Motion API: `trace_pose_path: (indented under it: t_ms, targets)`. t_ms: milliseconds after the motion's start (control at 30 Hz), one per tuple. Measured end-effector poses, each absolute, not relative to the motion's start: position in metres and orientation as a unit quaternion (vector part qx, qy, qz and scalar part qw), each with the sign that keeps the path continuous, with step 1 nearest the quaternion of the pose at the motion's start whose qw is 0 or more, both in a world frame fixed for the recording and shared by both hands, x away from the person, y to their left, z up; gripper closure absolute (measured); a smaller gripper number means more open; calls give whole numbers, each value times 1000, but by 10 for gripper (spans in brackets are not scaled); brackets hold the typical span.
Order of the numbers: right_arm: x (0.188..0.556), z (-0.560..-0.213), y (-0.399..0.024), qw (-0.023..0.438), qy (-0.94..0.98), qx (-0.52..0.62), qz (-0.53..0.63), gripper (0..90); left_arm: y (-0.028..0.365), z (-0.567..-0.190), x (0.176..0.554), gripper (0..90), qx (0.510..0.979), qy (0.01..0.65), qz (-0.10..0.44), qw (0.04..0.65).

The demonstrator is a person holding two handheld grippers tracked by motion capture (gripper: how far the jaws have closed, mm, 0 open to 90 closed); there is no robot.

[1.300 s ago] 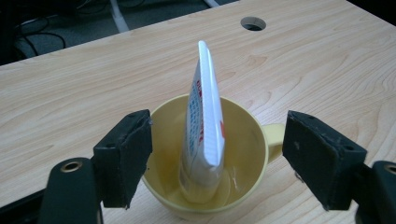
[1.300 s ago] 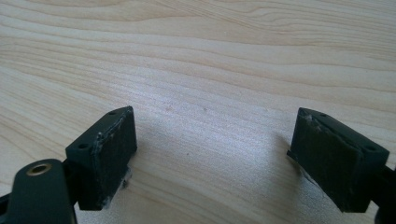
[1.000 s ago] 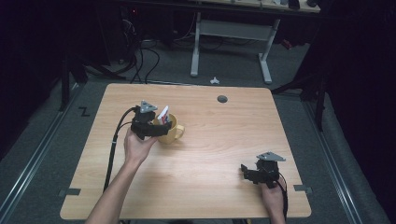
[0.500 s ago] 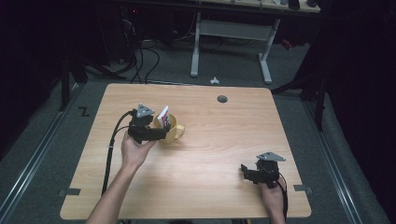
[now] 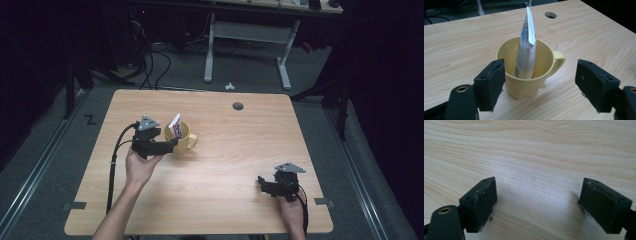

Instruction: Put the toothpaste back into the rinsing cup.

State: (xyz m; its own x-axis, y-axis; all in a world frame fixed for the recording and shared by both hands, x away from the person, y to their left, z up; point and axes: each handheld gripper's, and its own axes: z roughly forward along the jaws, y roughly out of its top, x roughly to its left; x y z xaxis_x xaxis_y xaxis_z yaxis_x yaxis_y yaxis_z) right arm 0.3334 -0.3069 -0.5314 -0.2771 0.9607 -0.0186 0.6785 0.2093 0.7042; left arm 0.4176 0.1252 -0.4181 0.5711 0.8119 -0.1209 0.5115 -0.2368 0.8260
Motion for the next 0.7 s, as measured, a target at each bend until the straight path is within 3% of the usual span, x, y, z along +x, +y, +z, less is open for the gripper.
trace_pose_path:
  t_ms: [700]
  targets:
    - [333,-531,-307,236,741,553,299,144,141,-419,402,258,755,437,182,453]
